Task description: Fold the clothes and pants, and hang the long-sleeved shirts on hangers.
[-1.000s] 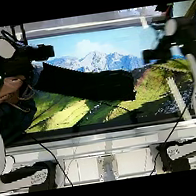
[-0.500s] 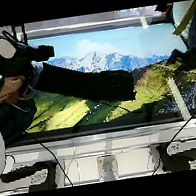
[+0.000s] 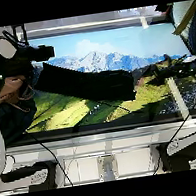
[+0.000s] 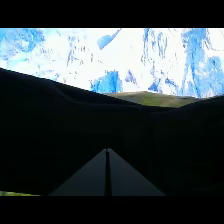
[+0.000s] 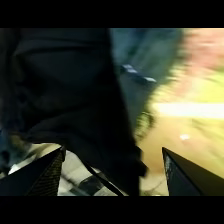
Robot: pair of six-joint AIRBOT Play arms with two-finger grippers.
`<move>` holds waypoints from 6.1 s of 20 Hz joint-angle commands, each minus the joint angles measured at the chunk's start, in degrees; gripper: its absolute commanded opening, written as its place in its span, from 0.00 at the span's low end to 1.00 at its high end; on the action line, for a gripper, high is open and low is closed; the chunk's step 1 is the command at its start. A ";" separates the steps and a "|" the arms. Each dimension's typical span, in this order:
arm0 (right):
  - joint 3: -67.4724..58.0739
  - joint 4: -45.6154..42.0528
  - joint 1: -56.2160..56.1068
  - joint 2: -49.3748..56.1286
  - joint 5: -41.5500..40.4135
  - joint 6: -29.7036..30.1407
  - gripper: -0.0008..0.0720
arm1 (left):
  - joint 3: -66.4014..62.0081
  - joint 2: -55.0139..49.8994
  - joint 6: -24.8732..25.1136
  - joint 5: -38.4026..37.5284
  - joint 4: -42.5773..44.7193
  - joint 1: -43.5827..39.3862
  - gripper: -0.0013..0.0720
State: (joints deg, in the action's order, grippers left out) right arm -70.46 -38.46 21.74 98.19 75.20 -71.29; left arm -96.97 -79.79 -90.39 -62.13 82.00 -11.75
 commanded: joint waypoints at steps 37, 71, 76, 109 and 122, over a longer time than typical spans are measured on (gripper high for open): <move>-6.12 -12.59 -8.55 -26.43 19.58 -10.73 0.05 | 8.90 -25.70 11.39 9.07 -33.70 -23.65 0.03; -19.04 -29.53 -42.71 -16.00 -10.67 -29.59 0.61 | 8.87 -7.85 24.85 -1.81 -40.04 10.78 0.03; -17.70 -39.91 -34.69 -25.40 2.32 -29.73 0.72 | 8.87 -12.46 26.97 -1.79 -40.06 6.27 0.89; 27.47 33.24 -20.46 -6.71 -22.56 13.64 0.87 | 8.85 -5.95 18.78 -9.73 -49.72 18.88 0.92; 9.84 30.58 -23.06 -2.51 -18.18 15.15 0.05 | 8.85 -4.26 17.05 -12.74 -50.01 18.75 0.92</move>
State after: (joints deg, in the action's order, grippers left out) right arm -56.18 -5.58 -4.29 95.61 53.52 -54.94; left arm -88.09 -84.14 -73.30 -73.67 32.03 6.94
